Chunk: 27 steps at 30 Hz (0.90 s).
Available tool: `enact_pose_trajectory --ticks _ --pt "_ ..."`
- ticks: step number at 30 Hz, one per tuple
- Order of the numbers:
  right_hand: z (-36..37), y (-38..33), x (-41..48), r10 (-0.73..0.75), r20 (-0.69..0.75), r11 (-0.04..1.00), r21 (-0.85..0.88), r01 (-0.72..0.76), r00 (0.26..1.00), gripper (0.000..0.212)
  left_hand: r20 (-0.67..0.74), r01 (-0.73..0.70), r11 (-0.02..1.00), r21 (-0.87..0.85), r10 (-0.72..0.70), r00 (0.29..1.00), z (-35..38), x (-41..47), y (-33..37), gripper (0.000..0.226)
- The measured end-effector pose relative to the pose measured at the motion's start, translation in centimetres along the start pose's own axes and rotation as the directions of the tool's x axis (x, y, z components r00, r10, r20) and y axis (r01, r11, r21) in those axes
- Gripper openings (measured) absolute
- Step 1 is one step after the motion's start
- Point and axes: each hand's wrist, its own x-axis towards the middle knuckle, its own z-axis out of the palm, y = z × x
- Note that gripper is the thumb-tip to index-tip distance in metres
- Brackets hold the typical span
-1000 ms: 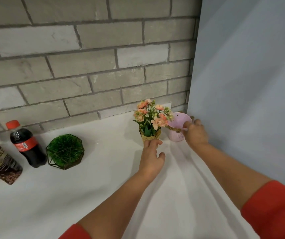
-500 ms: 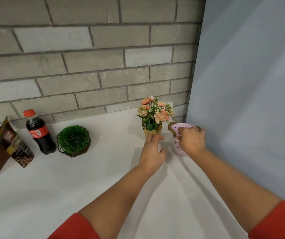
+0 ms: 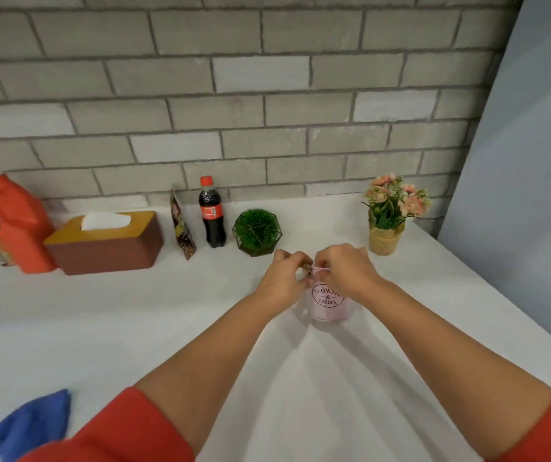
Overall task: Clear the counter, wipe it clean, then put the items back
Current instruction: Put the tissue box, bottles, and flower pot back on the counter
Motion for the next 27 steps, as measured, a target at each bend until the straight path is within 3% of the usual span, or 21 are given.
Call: enact_pose_trajectory --ticks 1,5,8,14,24,27 --pt "0.3 -2.1 -0.2 -0.02 0.013 1.0 0.013 0.019 1.0 0.006 -0.012 0.011 1.0 0.007 -0.01 1.0 -1.6 -1.4 -1.1 0.035" --pt "1.7 -11.0 -1.4 -0.073 0.032 0.992 0.11 0.069 0.997 0.031 -0.099 0.054 0.996 0.064 -0.048 0.994 -8.5 -7.3 -5.4 0.024" --pt "2.1 -17.7 -3.1 -0.196 -0.001 0.973 0.123 0.194 0.981 0.007 -0.151 0.099 0.993 0.066 -0.088 0.985 -13.1 -11.8 -8.6 0.022" --pt "3.2 -29.0 -6.3 -0.364 -0.074 0.913 0.169 0.372 0.928 0.018 -0.268 0.217 0.975 0.045 -0.198 0.943 -20.2 -20.9 -13.8 0.019" --pt "7.0 -40.1 -4.3 -0.511 -0.085 0.828 0.222 0.516 0.856 0.02 -0.42 0.359 0.933 0.031 -0.314 0.852 -27.2 -26.9 -21.7 0.014" --pt "8.4 -42.1 -2.0 -0.469 -0.097 0.823 0.312 0.475 0.878 0.03 -0.468 0.386 0.922 -0.018 -0.349 0.812 -28.9 -26.8 -24.4 0.011"
